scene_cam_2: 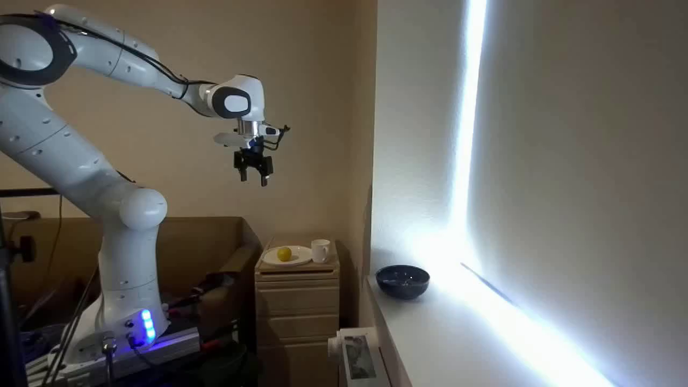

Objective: Remove the key holder from the bowl and put it on the shelf

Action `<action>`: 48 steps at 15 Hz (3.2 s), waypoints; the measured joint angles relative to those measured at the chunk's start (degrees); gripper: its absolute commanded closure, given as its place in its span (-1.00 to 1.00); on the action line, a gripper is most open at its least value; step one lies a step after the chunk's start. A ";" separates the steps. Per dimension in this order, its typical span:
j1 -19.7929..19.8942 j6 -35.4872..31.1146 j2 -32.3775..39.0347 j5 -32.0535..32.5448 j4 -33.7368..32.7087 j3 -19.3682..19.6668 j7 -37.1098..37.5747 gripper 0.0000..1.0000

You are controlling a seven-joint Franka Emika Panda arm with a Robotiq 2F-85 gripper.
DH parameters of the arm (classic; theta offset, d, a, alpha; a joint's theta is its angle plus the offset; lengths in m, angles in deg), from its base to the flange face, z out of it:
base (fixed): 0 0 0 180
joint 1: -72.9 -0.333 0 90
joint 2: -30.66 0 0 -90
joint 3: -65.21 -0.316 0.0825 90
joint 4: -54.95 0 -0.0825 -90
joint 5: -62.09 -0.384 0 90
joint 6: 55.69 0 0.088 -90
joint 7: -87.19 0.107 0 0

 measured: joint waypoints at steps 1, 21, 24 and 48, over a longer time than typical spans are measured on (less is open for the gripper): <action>0.00 0.00 0.00 0.00 0.00 0.00 0.00 -1.00; 15.44 -16.89 38.99 -6.72 -28.33 12.49 13.51 -1.00; 15.91 -15.90 41.16 -6.88 -30.94 12.26 14.60 -1.00; 16.10 -10.22 77.00 1.46 -63.36 14.30 70.01 -1.00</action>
